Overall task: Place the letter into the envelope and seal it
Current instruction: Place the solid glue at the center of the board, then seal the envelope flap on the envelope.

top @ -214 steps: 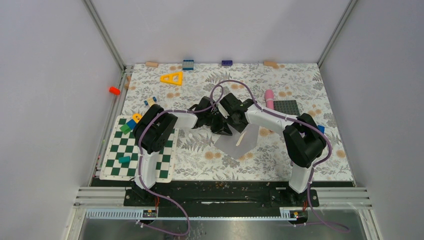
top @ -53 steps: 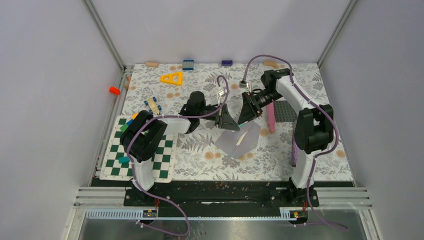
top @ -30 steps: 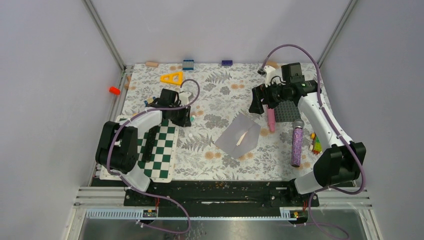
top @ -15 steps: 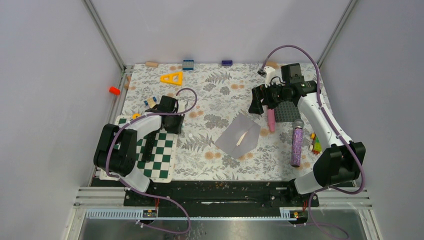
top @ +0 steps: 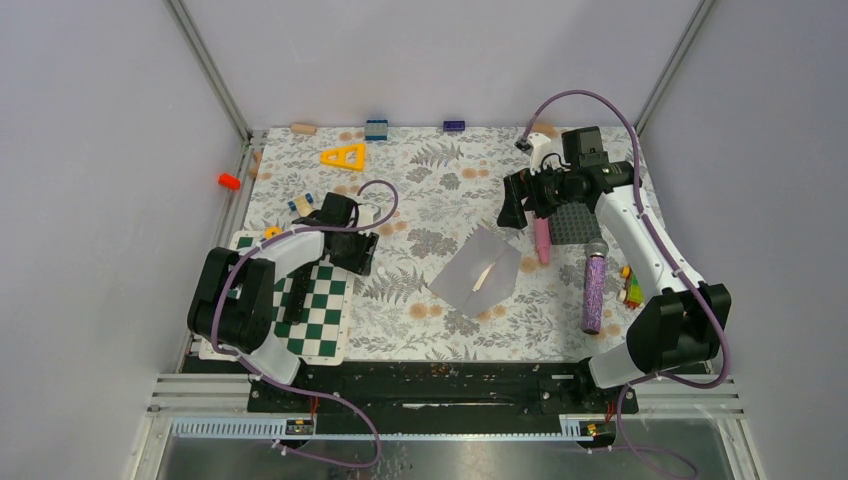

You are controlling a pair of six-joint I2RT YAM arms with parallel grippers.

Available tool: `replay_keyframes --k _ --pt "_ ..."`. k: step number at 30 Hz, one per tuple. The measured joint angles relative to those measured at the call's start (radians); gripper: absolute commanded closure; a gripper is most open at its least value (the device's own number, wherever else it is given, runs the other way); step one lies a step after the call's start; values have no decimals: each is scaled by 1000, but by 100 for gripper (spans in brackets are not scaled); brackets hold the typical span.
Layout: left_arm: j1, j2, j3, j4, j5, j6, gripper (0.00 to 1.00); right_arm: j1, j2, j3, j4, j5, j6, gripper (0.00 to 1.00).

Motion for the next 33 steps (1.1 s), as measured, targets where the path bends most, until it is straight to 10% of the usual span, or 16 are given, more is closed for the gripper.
replay_keyframes --k 14,24,33 --pt "-6 -129 0 -8 23 6 2 0 0 0 0 63 -12 0" --pt "-76 -227 201 1 161 -21 1 0 -19 -142 -33 130 -161 2" --pt "-269 -8 259 180 305 -206 1 -58 29 -189 -92 94 -96 0"
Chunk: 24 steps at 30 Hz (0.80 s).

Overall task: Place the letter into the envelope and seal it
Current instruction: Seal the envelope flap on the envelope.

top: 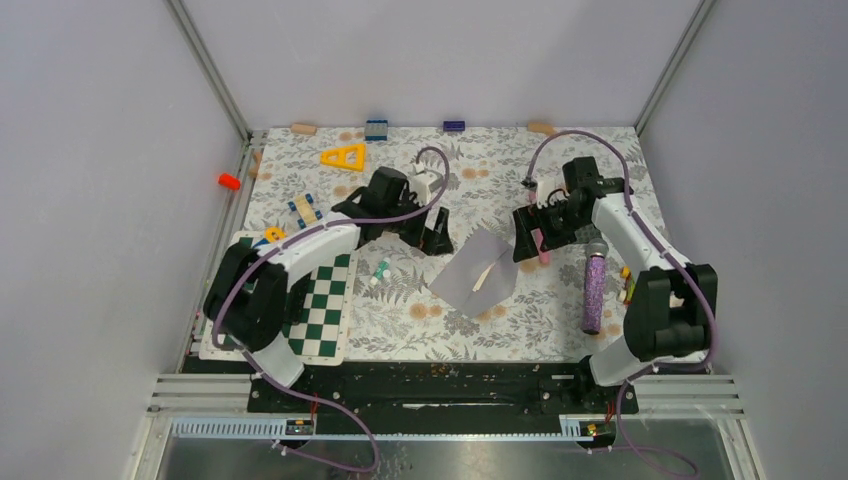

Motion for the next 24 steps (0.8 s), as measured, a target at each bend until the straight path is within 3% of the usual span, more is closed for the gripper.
replay_keyframes --k 7,24 --pt "-57 169 -24 69 25 -130 1 -84 134 -66 39 -114 143 0" --pt "-66 254 -79 153 36 -239 1 -91 163 -318 306 -205 454 5"
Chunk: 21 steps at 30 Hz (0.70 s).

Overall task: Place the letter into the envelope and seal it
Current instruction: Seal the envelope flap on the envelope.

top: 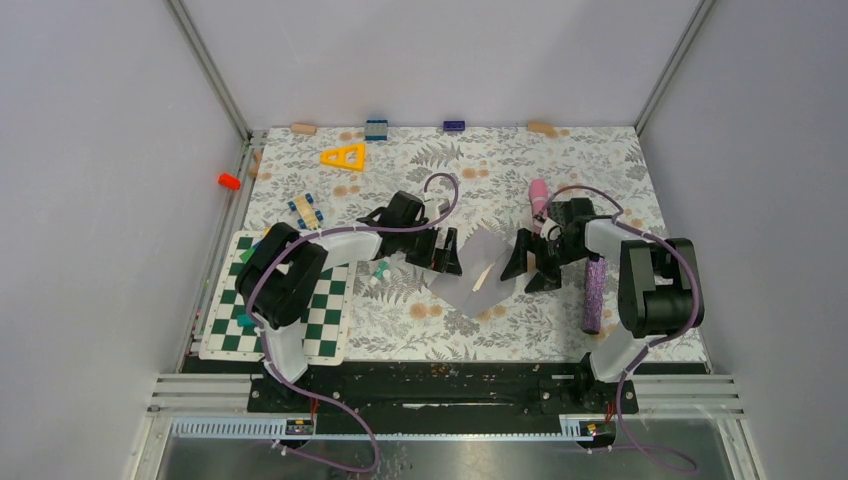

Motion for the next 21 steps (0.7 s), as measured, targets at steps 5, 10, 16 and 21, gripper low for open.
replay_keyframes --k 5,10,16,21 --pt "0 10 0 23 20 -8 1 2 9 -28 74 -55 83 6" --pt "0 23 0 51 47 -27 1 13 18 -53 134 -103 145 7" --pt "-7 31 0 73 69 -40 1 29 51 -49 169 -149 195 7" --pt "-15 32 0 76 70 -45 1 30 65 -29 178 -150 224 7"
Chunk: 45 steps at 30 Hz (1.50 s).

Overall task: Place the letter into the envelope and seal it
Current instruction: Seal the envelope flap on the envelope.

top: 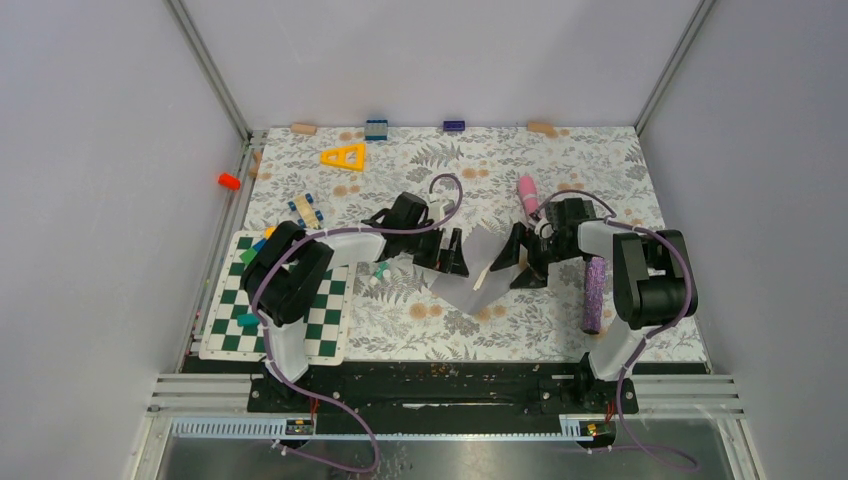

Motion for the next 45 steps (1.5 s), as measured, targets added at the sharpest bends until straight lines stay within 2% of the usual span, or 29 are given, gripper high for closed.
replay_keyframes --k 8,21,33,45 --pt "-13 1 0 2 9 -15 1 0 0 42 90 68 69 7" --pt "-23 5 -14 19 64 -68 1 -14 -59 52 139 100 69 7" --pt "-28 6 -17 28 53 -94 5 -48 -198 35 34 95 -33 8" --pt "-28 6 -23 41 46 -112 8 -48 -105 -27 3 103 -56 10"
